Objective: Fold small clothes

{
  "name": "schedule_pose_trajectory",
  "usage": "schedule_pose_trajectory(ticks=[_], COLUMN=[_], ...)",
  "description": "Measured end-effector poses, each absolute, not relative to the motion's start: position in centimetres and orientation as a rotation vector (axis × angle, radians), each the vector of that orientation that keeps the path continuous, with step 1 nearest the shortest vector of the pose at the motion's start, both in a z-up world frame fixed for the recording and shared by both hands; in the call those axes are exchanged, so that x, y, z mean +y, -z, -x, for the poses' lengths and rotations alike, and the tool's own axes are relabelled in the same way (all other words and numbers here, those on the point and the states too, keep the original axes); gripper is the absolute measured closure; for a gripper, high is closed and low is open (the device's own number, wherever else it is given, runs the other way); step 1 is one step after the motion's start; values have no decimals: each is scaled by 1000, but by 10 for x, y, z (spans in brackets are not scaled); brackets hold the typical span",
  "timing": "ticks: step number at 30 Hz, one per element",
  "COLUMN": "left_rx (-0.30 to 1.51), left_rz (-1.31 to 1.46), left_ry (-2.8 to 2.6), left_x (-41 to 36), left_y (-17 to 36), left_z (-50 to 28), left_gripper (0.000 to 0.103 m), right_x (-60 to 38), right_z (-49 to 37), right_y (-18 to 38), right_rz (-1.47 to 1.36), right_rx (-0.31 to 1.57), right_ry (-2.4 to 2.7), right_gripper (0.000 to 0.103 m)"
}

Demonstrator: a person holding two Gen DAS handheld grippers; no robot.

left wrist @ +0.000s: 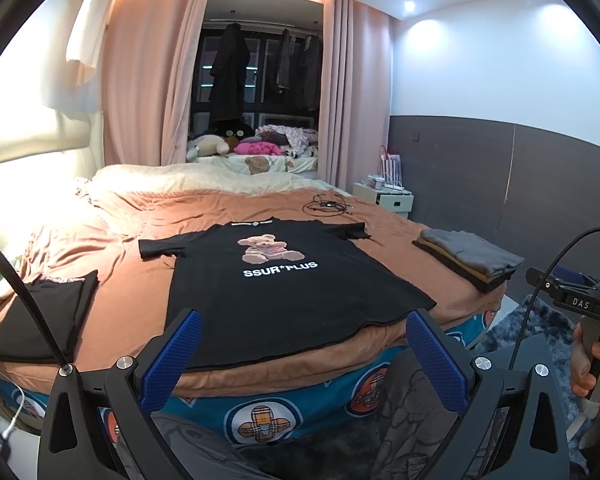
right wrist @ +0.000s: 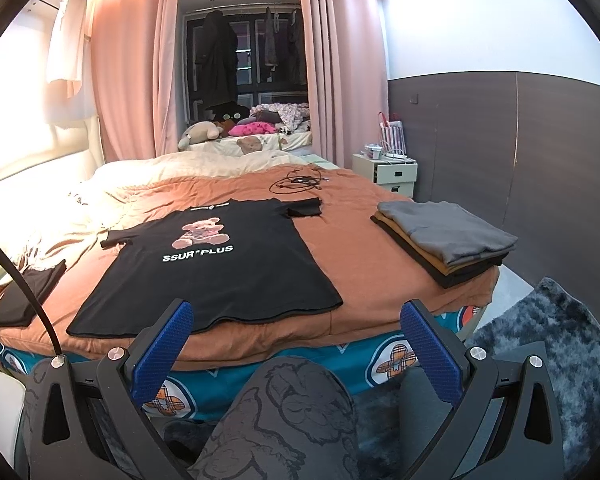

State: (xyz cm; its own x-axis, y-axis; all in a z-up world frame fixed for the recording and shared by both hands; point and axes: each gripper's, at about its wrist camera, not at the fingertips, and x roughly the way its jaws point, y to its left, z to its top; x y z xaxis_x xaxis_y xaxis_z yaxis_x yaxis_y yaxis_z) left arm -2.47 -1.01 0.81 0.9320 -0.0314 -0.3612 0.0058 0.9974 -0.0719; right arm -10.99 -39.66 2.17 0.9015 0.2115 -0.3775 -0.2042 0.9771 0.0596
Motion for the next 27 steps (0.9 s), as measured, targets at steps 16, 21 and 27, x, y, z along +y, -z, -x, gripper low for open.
schedule_pose_trajectory(ticks=[16, 21, 27], left_rx=[370, 369, 369], left_rz=[71, 72, 65], left_ry=[11, 9, 3], left_x=[-9, -9, -9], left_y=[-10, -10, -10], left_z=[27, 29, 30], left_gripper=[1, 1, 1], right_x=[-397, -396, -398], right_z=[111, 111, 113], right_y=[-21, -21, -22], right_rz=[-21, -20, -22], right_rx=[392, 392, 392], right_ry=[-218, -218, -227], right_gripper=[0, 0, 0])
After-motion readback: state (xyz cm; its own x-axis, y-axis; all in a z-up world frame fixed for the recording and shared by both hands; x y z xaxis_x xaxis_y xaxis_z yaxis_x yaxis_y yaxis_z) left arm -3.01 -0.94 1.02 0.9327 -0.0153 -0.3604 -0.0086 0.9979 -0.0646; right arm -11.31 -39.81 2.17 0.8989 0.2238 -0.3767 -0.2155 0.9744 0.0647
